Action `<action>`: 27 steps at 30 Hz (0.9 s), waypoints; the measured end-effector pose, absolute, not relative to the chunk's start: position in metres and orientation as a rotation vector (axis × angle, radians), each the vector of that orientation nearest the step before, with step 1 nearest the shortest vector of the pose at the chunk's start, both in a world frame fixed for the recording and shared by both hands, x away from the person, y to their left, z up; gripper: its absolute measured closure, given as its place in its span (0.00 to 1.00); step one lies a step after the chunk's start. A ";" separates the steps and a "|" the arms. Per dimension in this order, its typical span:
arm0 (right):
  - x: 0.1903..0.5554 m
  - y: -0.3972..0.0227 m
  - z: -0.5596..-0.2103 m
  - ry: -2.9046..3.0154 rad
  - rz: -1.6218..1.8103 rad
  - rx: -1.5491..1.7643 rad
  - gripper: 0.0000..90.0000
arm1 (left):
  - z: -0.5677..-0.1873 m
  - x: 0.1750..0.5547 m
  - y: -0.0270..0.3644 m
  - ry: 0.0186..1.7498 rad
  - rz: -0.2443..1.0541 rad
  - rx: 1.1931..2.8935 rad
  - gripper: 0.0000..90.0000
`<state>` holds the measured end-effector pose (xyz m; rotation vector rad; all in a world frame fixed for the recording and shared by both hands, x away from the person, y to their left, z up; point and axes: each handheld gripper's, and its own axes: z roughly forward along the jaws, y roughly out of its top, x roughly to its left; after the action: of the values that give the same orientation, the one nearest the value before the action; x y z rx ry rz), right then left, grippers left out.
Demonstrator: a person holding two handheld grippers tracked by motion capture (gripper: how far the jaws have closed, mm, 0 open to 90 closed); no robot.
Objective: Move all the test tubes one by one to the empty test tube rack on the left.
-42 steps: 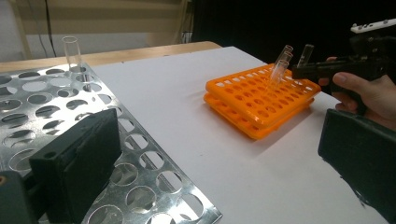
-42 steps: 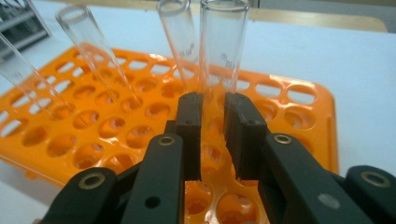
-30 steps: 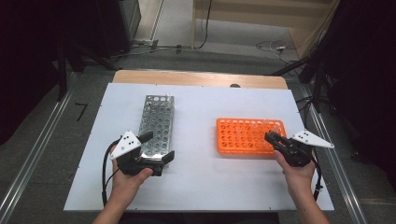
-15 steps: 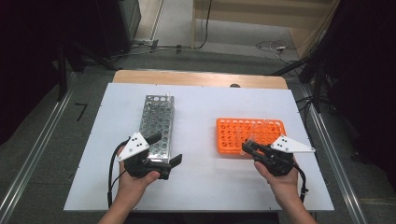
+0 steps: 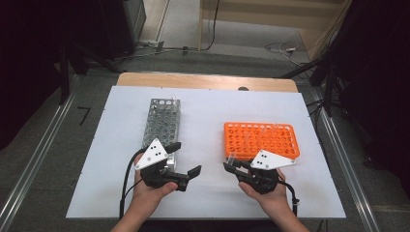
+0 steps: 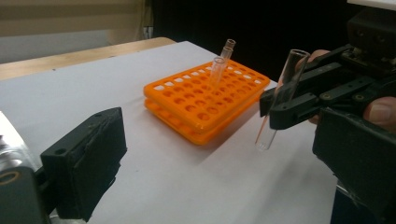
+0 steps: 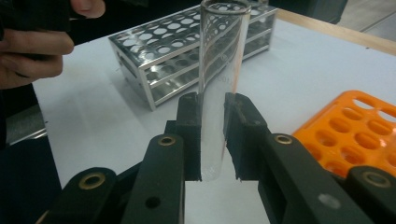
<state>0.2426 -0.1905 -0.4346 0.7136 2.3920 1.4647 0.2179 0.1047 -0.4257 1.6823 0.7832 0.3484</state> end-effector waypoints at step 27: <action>0.222 -0.149 -0.441 2.514 1.444 0.562 0.82 | -0.429 0.208 0.063 0.649 0.254 1.777 0.75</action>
<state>0.2221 -0.1488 -0.4410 0.5615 2.5140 1.4437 0.2076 0.0628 -0.4295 1.7770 0.6488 0.2541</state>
